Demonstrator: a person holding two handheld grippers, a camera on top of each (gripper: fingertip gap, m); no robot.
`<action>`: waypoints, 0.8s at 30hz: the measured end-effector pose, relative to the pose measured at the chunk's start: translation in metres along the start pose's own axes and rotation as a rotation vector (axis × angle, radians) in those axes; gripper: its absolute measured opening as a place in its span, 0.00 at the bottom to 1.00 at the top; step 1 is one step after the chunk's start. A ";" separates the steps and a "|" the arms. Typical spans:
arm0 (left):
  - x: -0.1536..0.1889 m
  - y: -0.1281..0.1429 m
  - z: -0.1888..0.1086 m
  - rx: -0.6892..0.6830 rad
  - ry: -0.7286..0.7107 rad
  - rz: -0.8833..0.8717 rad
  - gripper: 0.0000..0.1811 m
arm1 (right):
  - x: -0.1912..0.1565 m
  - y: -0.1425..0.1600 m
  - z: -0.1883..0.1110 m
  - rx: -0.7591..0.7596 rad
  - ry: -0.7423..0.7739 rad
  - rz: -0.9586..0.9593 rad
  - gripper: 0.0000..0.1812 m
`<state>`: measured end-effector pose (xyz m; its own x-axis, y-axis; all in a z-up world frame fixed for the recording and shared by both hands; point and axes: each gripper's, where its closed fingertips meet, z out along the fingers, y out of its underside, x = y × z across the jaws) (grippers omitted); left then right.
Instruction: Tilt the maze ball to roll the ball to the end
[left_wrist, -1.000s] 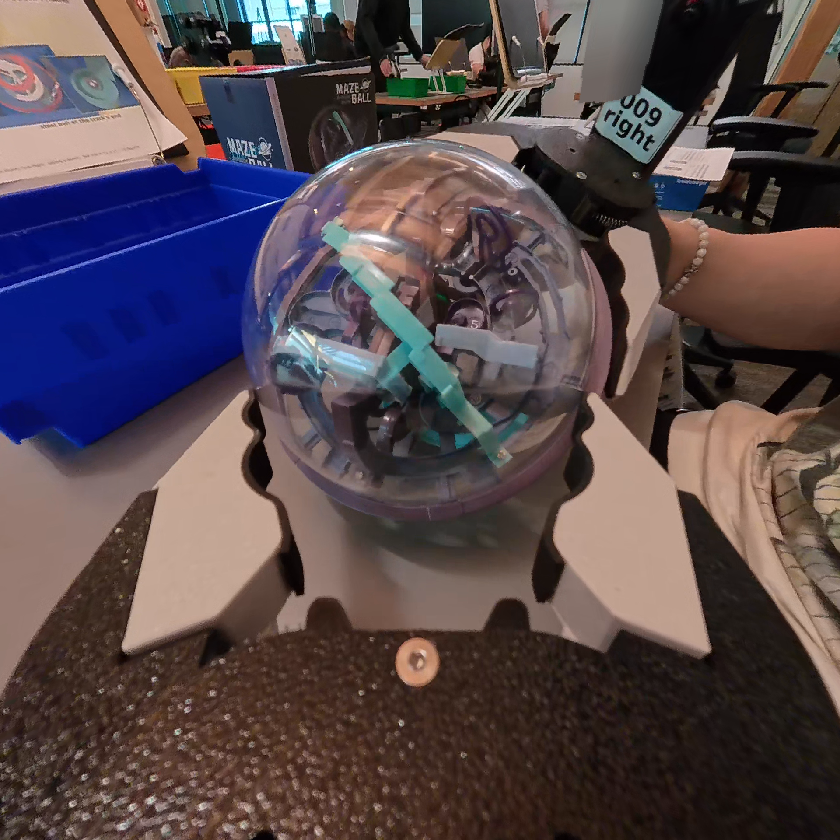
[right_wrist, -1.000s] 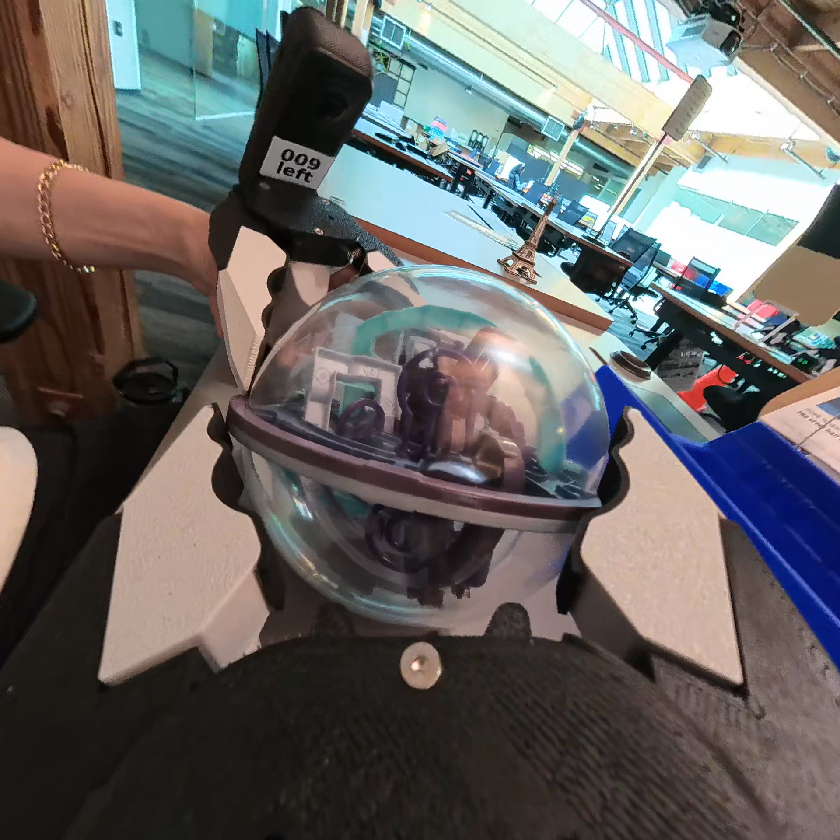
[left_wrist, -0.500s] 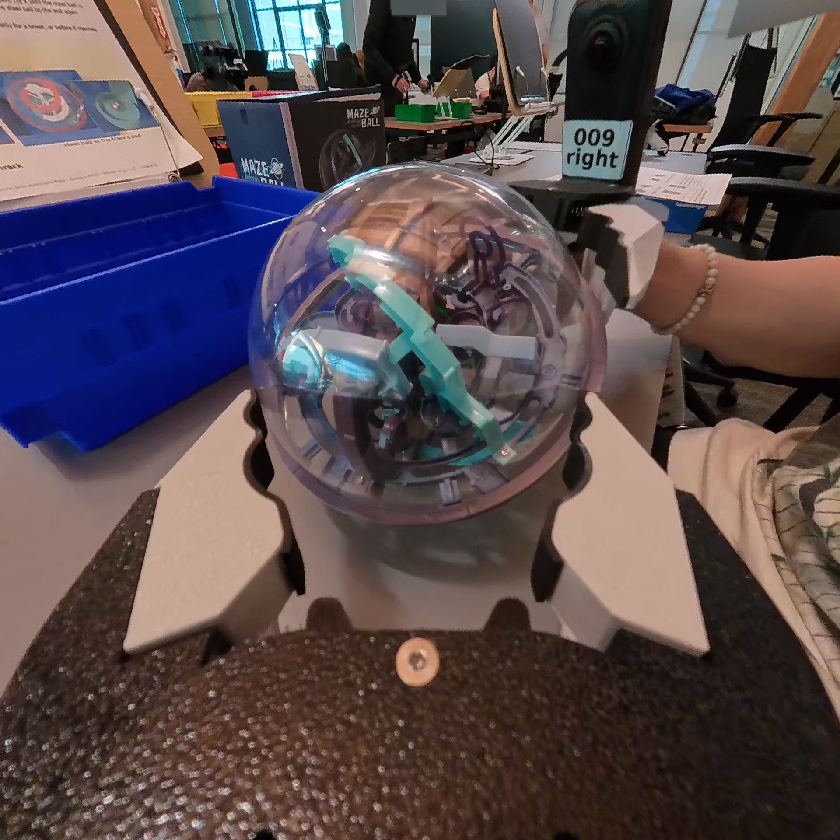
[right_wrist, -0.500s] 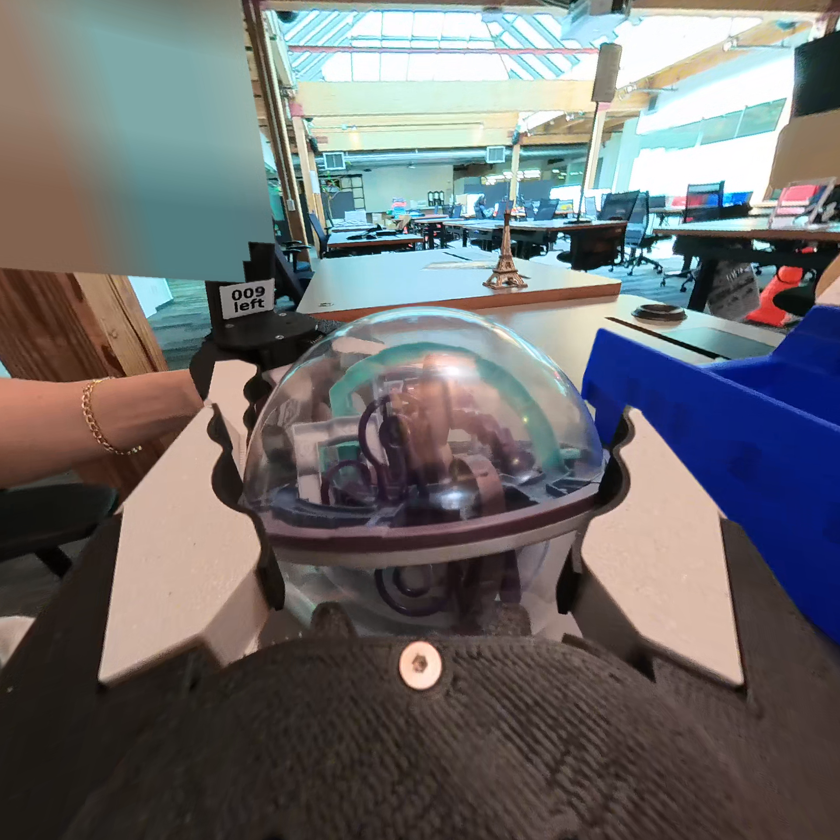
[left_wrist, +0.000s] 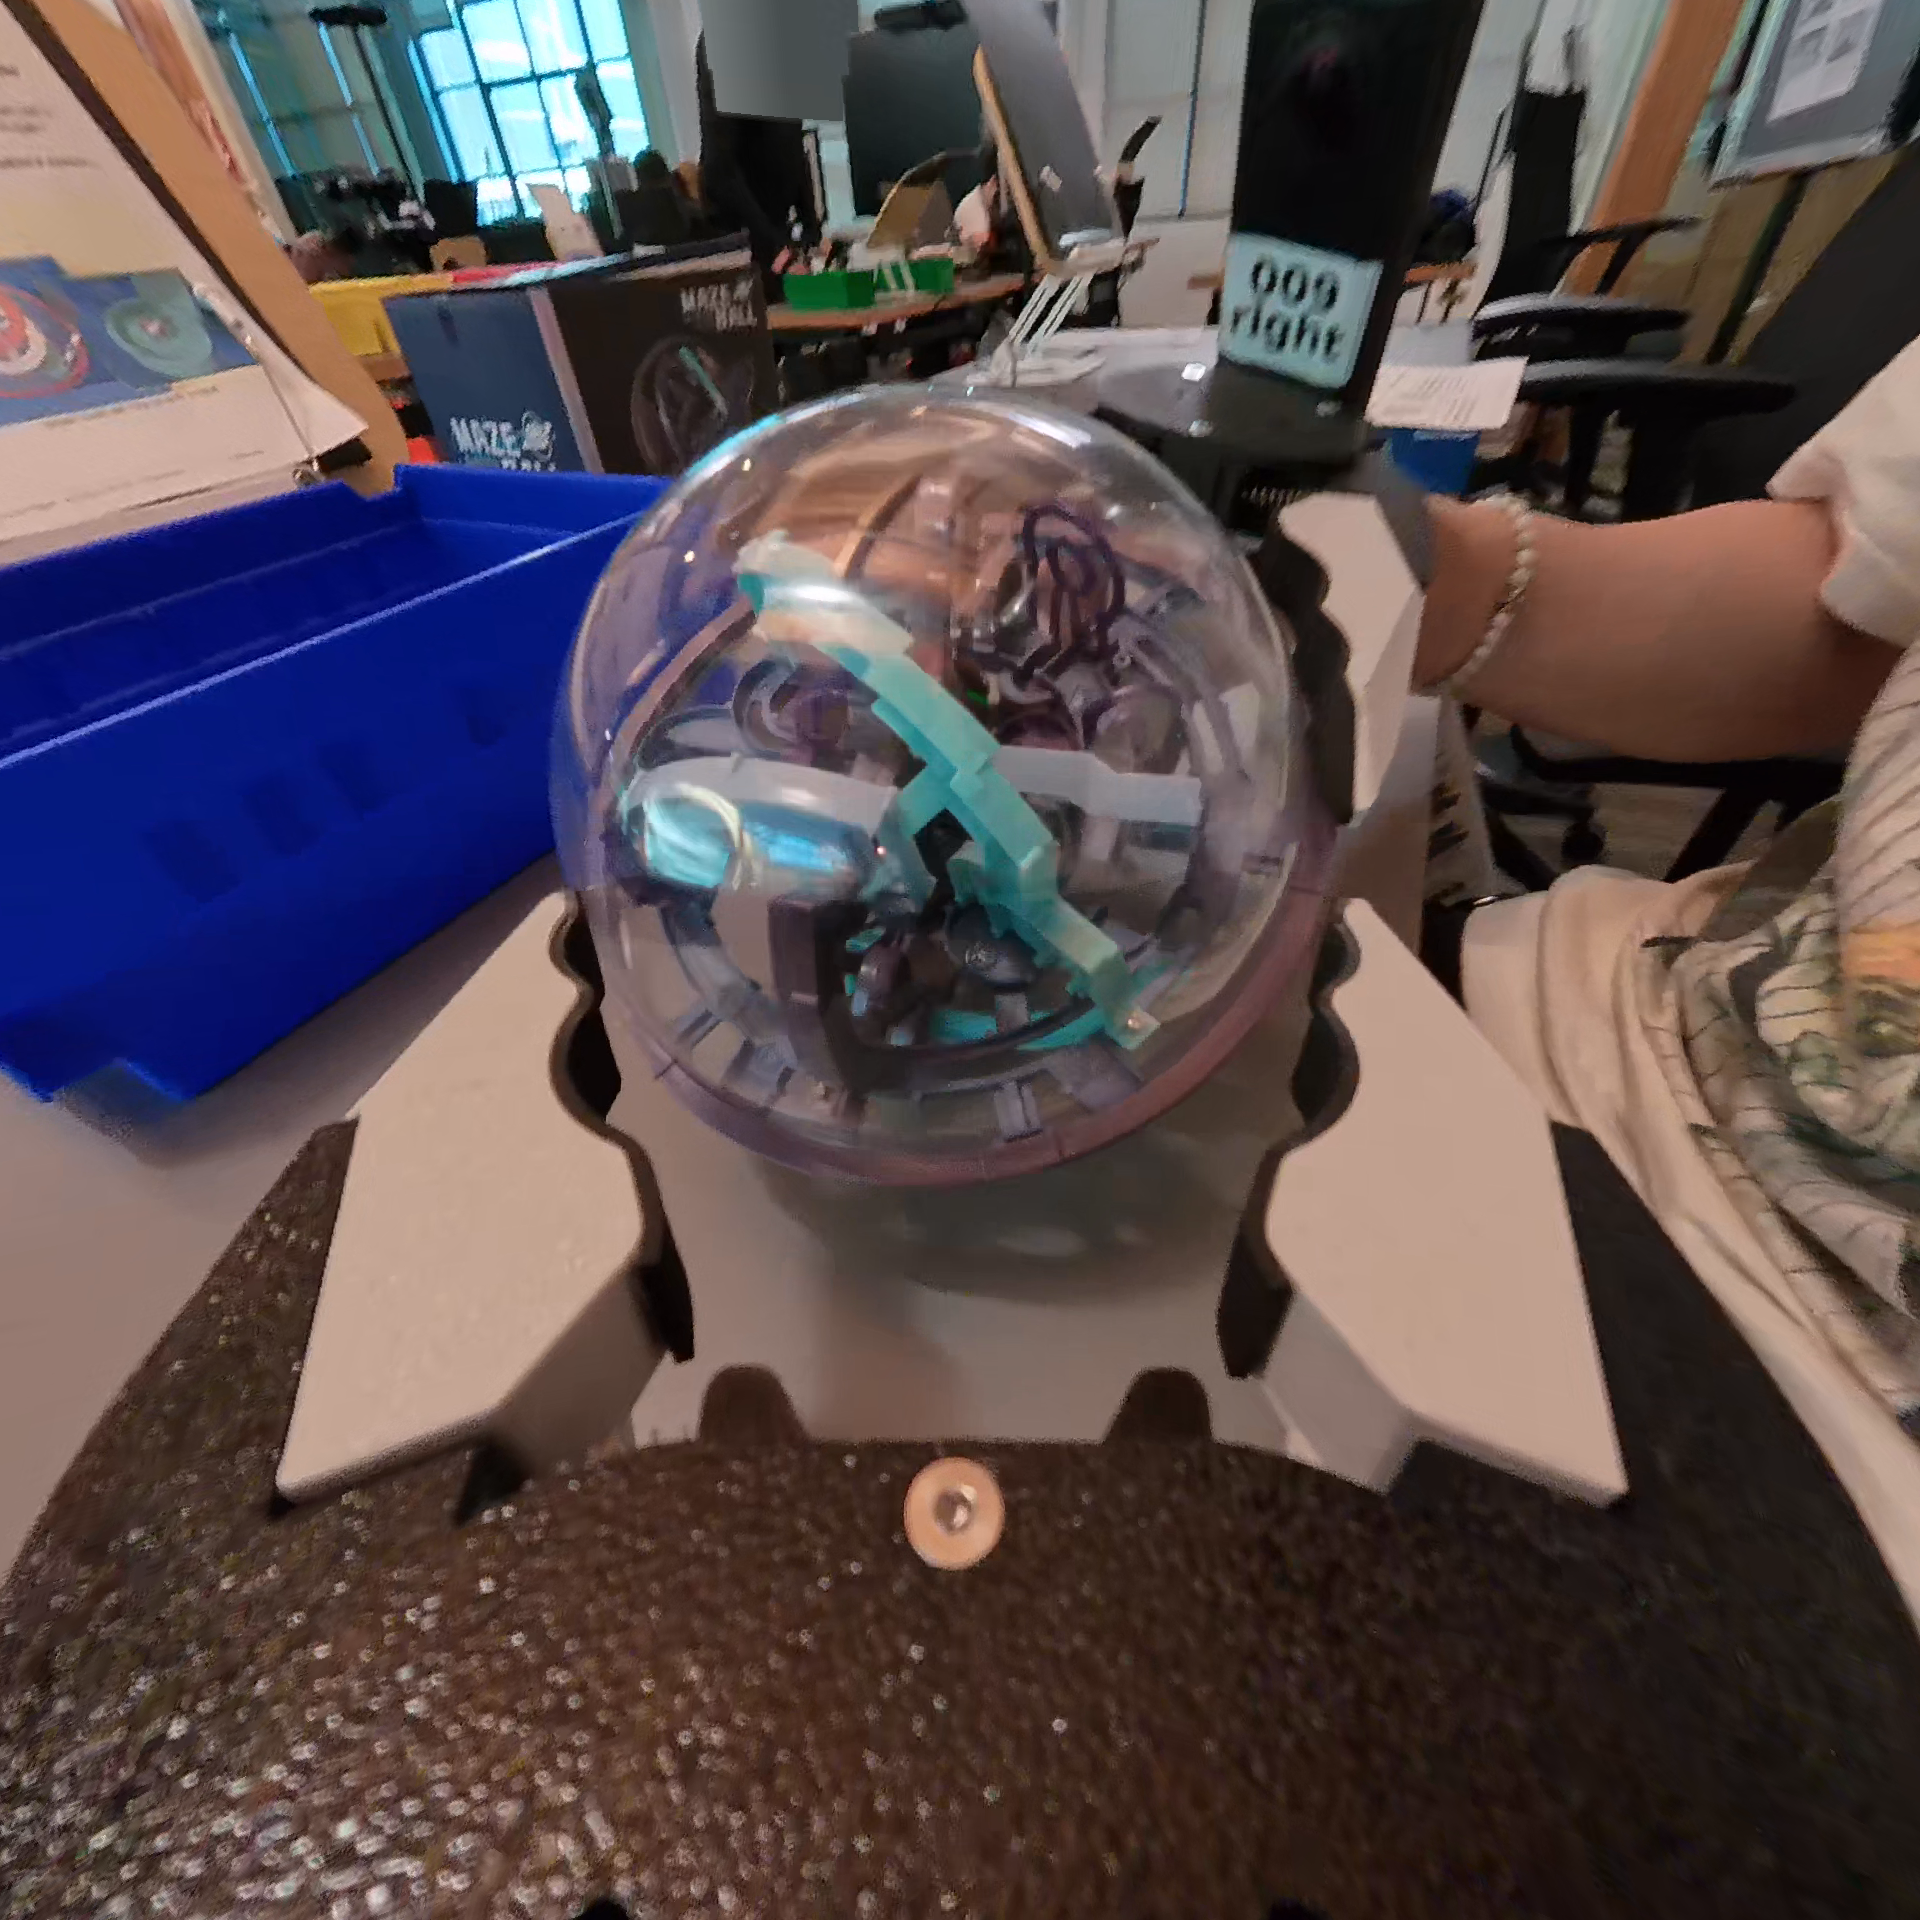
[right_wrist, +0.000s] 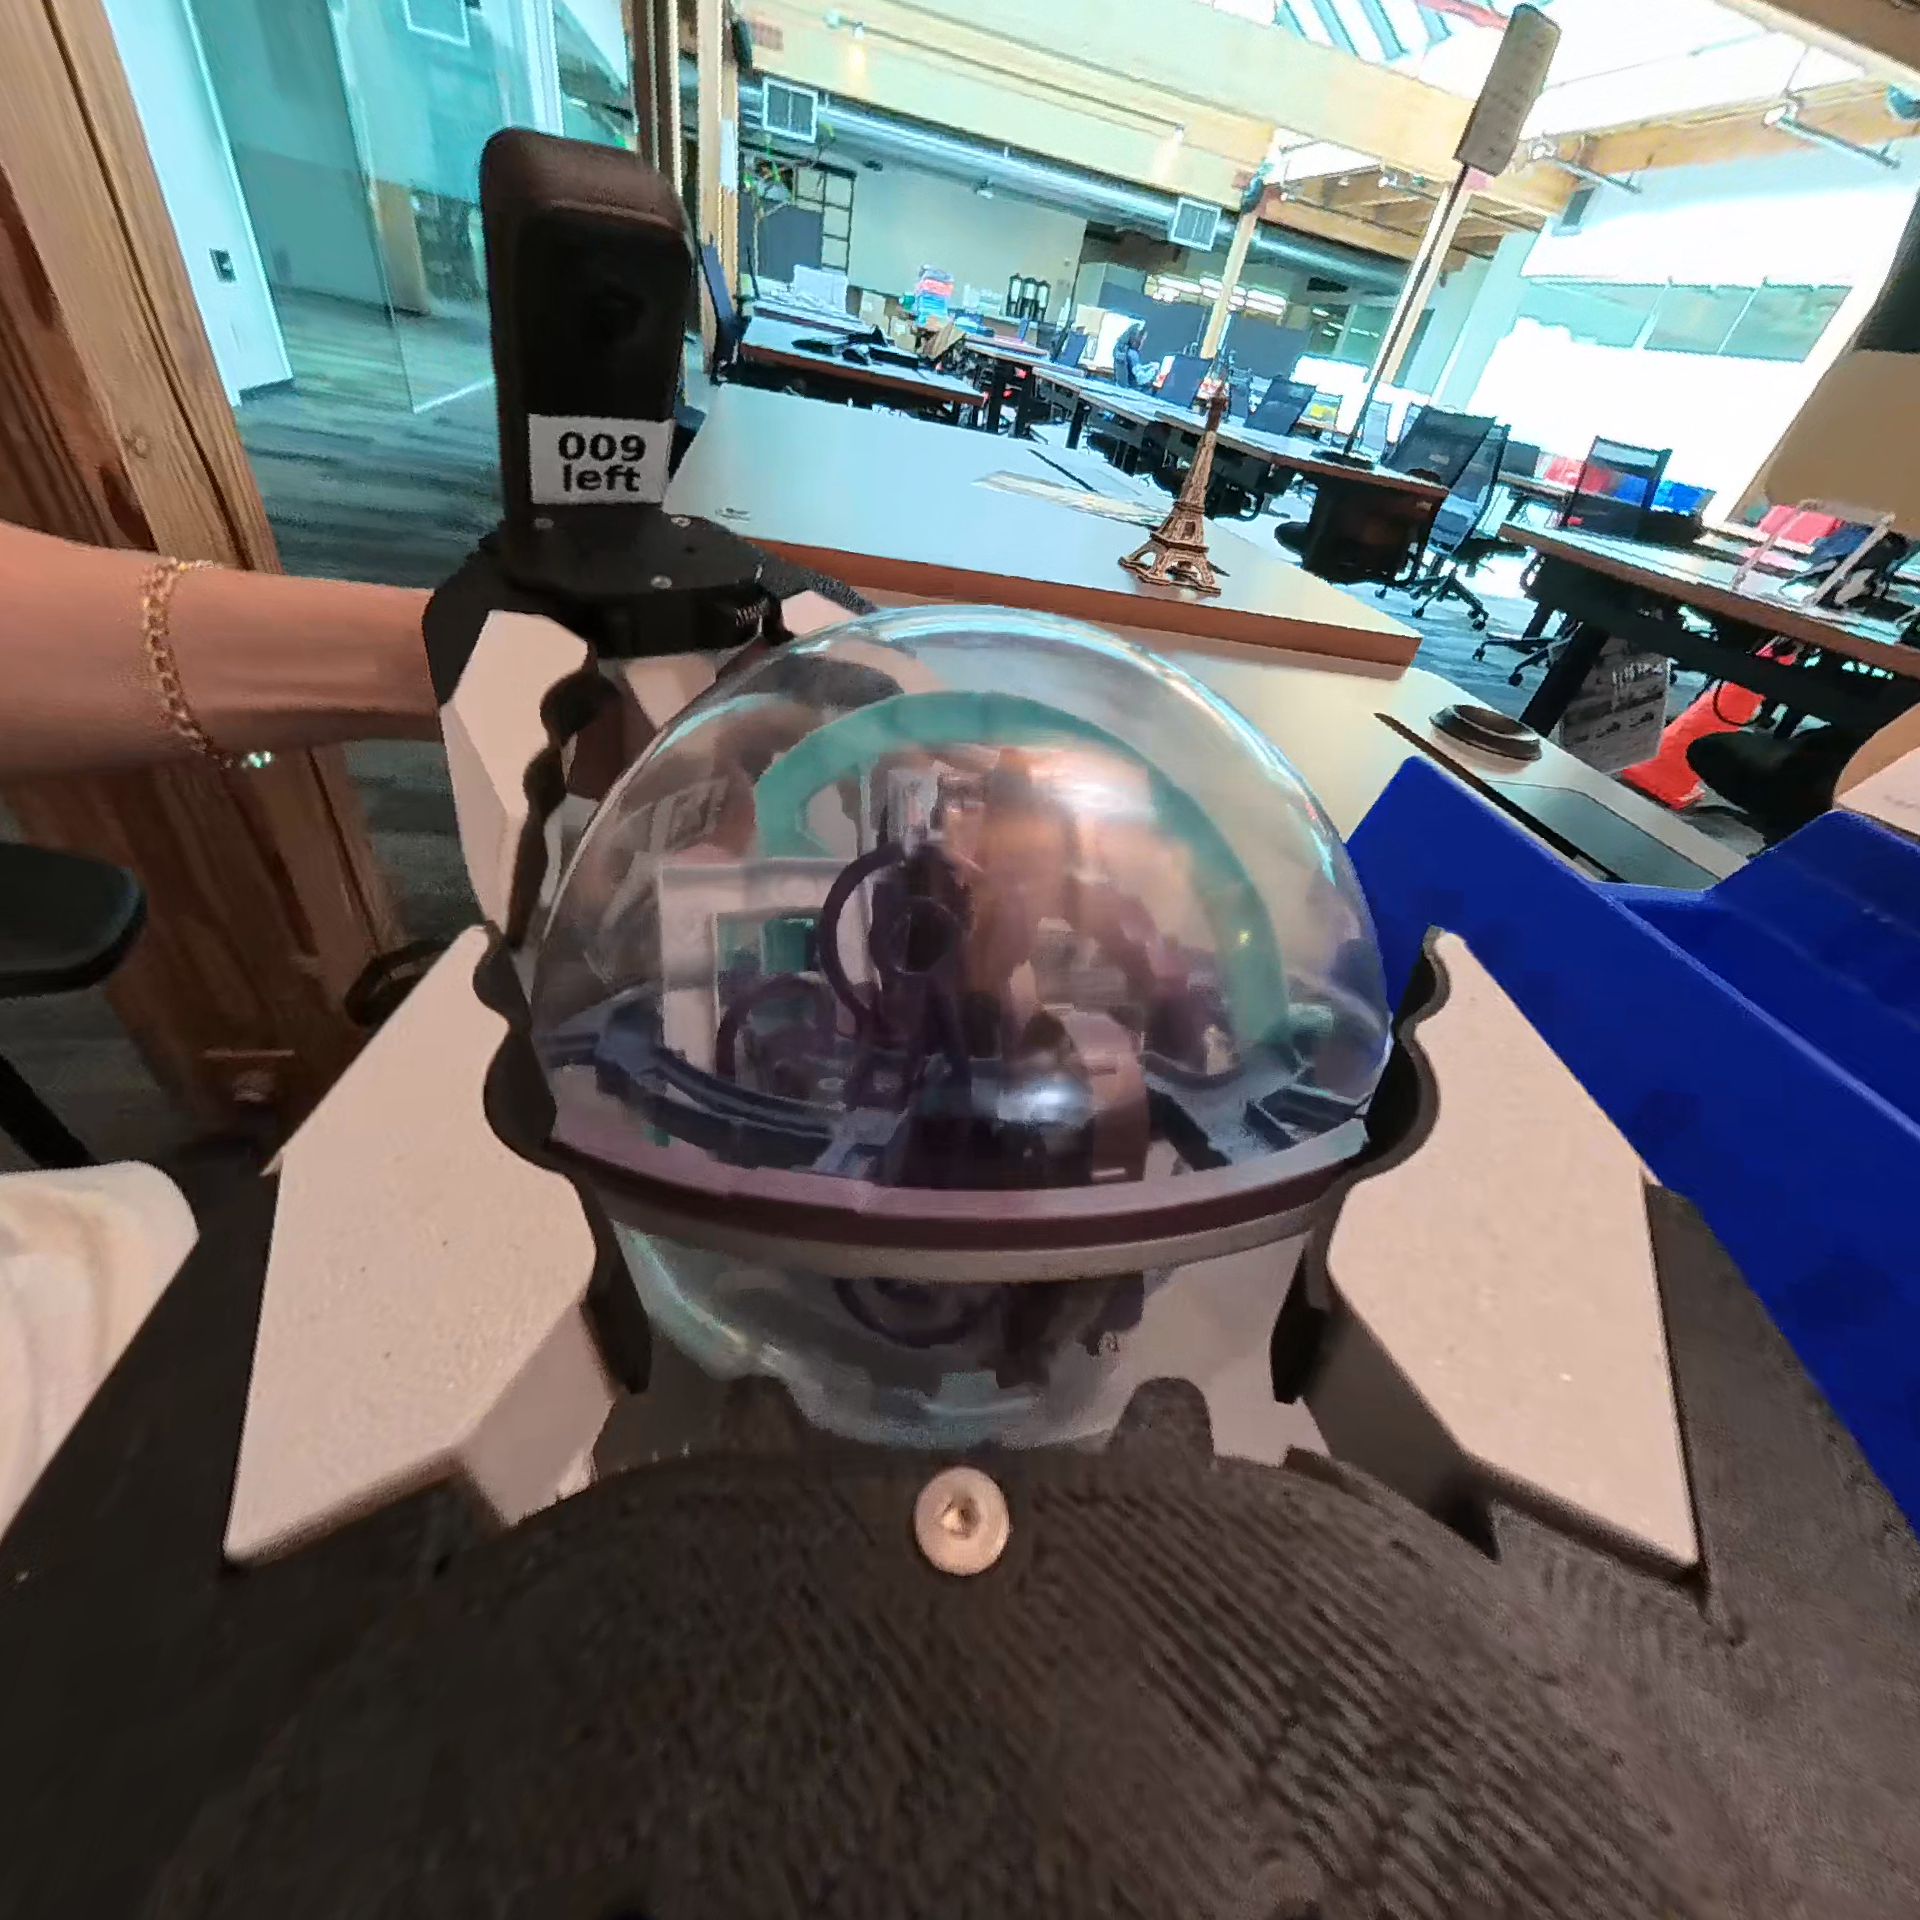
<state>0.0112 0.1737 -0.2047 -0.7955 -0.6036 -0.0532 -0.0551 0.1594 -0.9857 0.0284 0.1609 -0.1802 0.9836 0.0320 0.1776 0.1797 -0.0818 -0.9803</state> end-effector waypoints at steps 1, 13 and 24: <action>0.001 -0.003 -0.003 0.023 0.016 -0.012 0.71 | -0.002 0.001 0.000 0.001 -0.004 -0.010 0.87; -0.005 -0.001 -0.011 -0.001 -0.024 -0.106 0.66 | -0.009 -0.005 0.008 -0.008 -0.022 -0.114 0.87; -0.004 -0.006 -0.019 0.009 -0.039 -0.240 0.65 | -0.019 -0.007 0.013 -0.031 -0.050 -0.205 0.87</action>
<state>0.0031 0.1895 -0.1958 -0.7364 -0.6531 0.1767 -0.2339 0.0006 -0.9723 0.0082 0.1743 -0.1777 0.9244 0.1006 0.3678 0.3772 -0.0988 -0.9209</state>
